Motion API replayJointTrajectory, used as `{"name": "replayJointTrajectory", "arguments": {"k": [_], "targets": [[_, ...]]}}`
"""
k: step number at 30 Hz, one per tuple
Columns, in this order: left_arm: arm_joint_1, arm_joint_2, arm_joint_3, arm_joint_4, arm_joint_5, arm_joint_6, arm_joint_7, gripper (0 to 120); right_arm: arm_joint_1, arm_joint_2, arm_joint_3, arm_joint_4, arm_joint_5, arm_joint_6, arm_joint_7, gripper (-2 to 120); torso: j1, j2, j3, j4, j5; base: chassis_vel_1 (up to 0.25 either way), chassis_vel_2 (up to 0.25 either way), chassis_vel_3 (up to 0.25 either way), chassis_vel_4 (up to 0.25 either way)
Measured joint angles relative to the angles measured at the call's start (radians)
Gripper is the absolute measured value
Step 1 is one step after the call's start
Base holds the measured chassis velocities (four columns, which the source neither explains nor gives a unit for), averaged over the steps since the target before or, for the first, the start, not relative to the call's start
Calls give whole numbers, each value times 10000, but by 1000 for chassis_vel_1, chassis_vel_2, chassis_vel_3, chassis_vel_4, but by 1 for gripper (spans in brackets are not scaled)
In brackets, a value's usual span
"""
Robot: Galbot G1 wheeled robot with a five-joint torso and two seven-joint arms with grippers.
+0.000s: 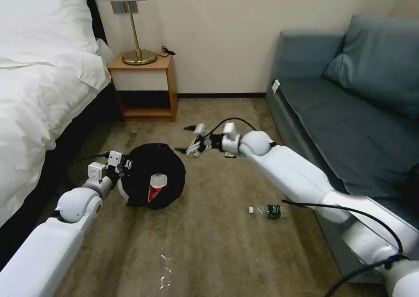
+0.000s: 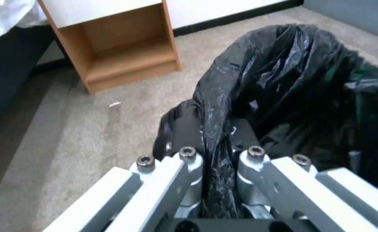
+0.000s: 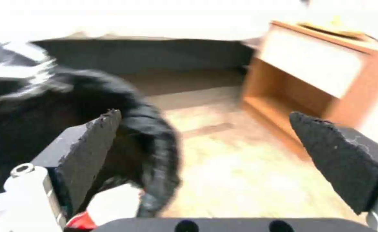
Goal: Pick up the trash bin, then pick up the garbage on the floor and place it into the trash bin.
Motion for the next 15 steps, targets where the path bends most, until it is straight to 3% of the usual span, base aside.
{"name": "replayJointTrajectory", "arguments": {"k": [8, 13, 15], "targets": [[-62, -21, 22, 104, 104, -96, -175, 5, -1045, -1137, 717, 268, 622, -574, 1268, 100, 0, 0, 0, 0, 2, 0, 0, 0, 0], [-111, -103, 44, 151, 111, -137, -275, 5, -1860, -1503, 1099, 465, 595, -1067, 1791, 100, 0, 0, 1, 4, 2, 0, 0, 0, 0], [-206, -155, 192, 189, 191, -148, -363, 5, -2723, -1800, 1566, 353, 25, -1254, 1954, 100, 0, 0, 1, 0, 2, 0, 0, 0, 0]]}}
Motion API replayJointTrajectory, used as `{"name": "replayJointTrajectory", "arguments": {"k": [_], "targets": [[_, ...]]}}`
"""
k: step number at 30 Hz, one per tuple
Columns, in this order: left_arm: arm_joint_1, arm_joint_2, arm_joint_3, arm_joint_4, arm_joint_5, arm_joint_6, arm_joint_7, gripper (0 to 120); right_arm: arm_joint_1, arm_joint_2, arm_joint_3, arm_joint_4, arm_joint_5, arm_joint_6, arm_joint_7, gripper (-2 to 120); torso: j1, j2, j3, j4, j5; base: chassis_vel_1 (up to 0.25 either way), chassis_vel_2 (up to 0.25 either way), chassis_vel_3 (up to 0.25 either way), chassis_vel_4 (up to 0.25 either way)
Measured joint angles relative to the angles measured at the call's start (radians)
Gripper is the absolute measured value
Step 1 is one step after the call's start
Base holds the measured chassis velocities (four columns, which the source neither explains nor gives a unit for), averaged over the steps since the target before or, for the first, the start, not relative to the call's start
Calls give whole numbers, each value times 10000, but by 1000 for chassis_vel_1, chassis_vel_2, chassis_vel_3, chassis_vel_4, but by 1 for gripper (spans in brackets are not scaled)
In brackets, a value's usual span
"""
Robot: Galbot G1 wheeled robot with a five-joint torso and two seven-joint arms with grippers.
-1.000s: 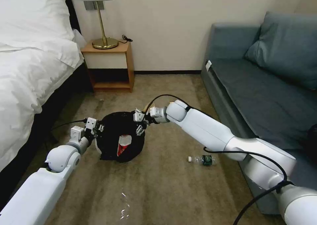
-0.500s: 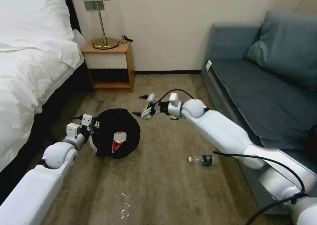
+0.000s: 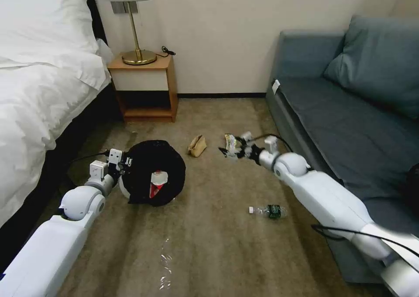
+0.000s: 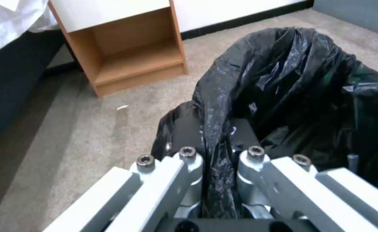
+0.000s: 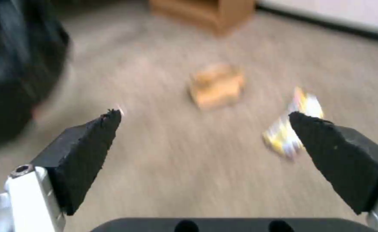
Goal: Pick up the trash bin, then pick up the garbage on the floor and place it into the trash bin.
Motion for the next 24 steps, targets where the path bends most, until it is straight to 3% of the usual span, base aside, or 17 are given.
{"name": "replayJointTrajectory", "arguments": {"k": [10, 15, 19, 24], "targets": [[-149, -134, 131, 104, 72, -1, -75, 5, -1337, -327, 735, -823, -1524, 165, -499, 100, 0, 0, -1, 1, -2, 0, 0, 0, 0], [49, -264, 168, 95, 233, -15, -72, 5, -1537, -77, 1048, -1905, -4002, 4, -567, 100, 0, 0, -1, 1, -3, 0, 0, 0, 0], [236, -265, 188, 38, 330, -59, -72, 5, -1547, 51, 1191, -2305, -4724, 73, -840, 100, 0, 0, 0, 3, -2, 0, 0, 0, 0], [485, -265, 118, -38, 385, -127, -55, 5, -1514, 203, 1883, -3216, -6147, 640, -2093, 100, 0, 1, 0, 2, -3, 0, 0, 0, 0]]}}
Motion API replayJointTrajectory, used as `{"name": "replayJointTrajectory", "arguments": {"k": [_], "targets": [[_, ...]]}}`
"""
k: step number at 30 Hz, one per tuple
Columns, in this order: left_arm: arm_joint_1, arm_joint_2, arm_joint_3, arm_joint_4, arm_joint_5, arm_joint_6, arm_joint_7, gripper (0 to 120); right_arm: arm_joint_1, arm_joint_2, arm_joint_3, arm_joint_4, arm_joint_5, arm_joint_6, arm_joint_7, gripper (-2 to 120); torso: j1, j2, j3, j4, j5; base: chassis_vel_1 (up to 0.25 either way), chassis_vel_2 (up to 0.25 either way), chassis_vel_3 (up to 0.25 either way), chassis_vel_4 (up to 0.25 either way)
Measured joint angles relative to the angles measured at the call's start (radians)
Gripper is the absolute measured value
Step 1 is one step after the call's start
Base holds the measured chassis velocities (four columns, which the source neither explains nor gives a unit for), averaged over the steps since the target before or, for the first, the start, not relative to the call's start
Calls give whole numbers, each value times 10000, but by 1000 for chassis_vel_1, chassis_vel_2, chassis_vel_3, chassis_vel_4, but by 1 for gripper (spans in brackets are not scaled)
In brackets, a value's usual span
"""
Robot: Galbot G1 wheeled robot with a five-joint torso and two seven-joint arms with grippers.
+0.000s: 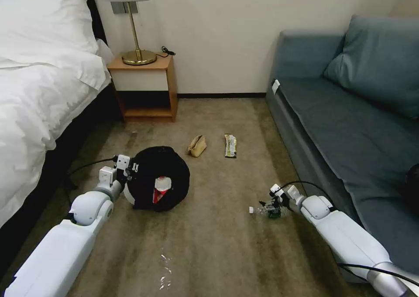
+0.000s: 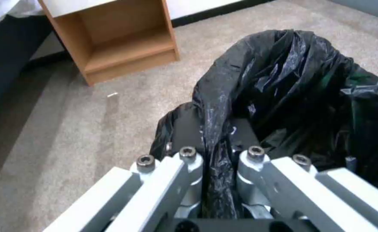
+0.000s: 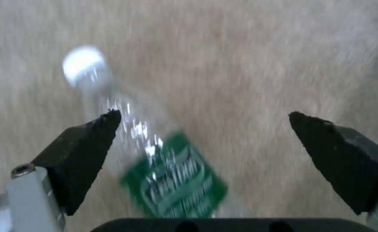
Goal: Pick up the trash bin, then pick up the garbage on the floor and place it into the trash bin.
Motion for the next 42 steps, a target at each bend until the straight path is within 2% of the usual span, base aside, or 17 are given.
{"name": "replayJointTrajectory", "arguments": {"k": [7, 14, 22, 24, 34, 42], "targets": [[-15, 43, 20, -37, -106, -14, 3, 5, -243, 38, 1052, -397, -1243, 457, -945, 100, 0, 0, 0, -1, 1, 0, 0, 0, 0], [-96, 74, 125, -177, -266, 4, -48, 5, -302, 230, 1601, -635, -2152, 915, -1265, 100, 0, -1, 0, -2, 0, 0, 0, 0, 0], [47, 9, 80, -208, -267, 18, -50, 5, 15, 790, 1747, -1120, -2701, 1345, -1628, 100, 0, 0, 1, -2, -2, 0, 0, 0, 0], [172, -52, 3, -215, -226, -4, -35, 5, 218, 1208, 1750, -1506, -2982, 1504, -1757, 100, 0, 0, 1, 1, 0, 0, 0, 0, 0], [470, 166, -141, -764, -440, 6, -18, 5, 714, 2294, 1736, -2356, -3635, 1644, -1767, 100, 0, 0, 1, 1, -1, 0, 0, 0, 0], [783, 376, -421, -930, -469, 3, -10, 5, 1030, 2599, 1824, -2849, -4117, 1607, -1377, 100, 0, 0, 0, 3, -2, 0, 0, 0, 0]]}}
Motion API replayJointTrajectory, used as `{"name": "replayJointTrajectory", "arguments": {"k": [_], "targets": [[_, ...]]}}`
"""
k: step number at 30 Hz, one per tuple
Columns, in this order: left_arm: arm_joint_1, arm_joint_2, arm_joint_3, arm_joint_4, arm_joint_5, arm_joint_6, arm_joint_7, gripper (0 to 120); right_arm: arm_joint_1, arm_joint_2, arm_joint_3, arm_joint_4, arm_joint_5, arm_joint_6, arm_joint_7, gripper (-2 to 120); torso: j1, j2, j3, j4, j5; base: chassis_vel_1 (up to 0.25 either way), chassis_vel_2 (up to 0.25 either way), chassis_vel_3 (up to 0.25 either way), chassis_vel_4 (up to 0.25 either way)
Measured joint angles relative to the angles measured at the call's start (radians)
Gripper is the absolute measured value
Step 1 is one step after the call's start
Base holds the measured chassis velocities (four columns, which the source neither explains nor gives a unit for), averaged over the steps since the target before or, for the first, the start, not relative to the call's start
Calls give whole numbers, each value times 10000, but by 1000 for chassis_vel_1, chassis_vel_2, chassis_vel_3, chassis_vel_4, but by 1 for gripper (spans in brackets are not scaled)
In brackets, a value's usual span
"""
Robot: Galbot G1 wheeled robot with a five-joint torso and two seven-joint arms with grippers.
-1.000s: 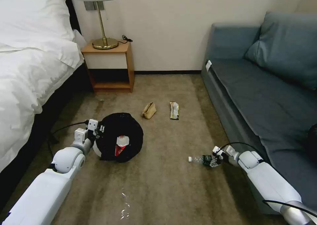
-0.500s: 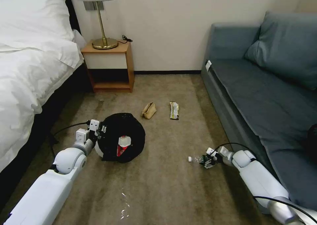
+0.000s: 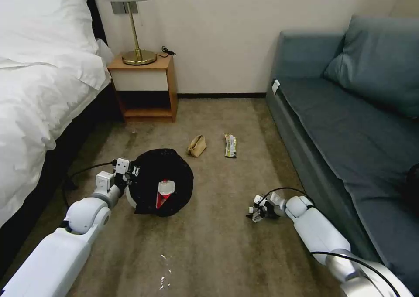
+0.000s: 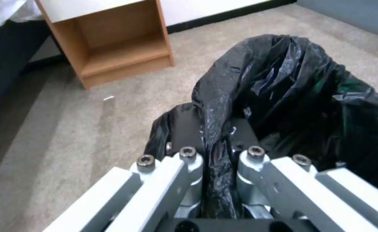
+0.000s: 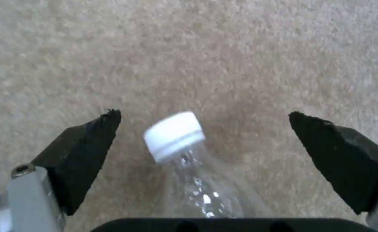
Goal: Pick up the trash bin, then pick up the garbage on the floor and place it into the trash bin.
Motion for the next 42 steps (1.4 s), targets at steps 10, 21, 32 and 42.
{"name": "replayJointTrajectory", "arguments": {"k": [10, 21, 32, 42], "targets": [[-476, -439, -27, 397, 13, -42, 69, 5, 121, 0, 150, -453, -262, 168, 74, 100, 0, 0, 0, -3, 1, 0, 0, 0, 0], [-971, -1005, -66, 327, 30, -46, 67, 5, 461, -142, 125, -1227, -605, 337, 73, 100, 0, 0, 0, 2, 7, 0, 0, 0, 0], [-910, -777, 256, -101, -68, -54, 172, 4, 462, -593, 887, -1737, -865, 499, 112, 100, 0, 1, -3, -4, -2, 0, 0, 0, 0], [-1058, -902, 376, 313, -59, -209, 250, 4, 954, -110, 1037, -2744, -935, 524, 484, 100, -1, 5, -5, -17, -15, 0, 0, 0, 0]]}}
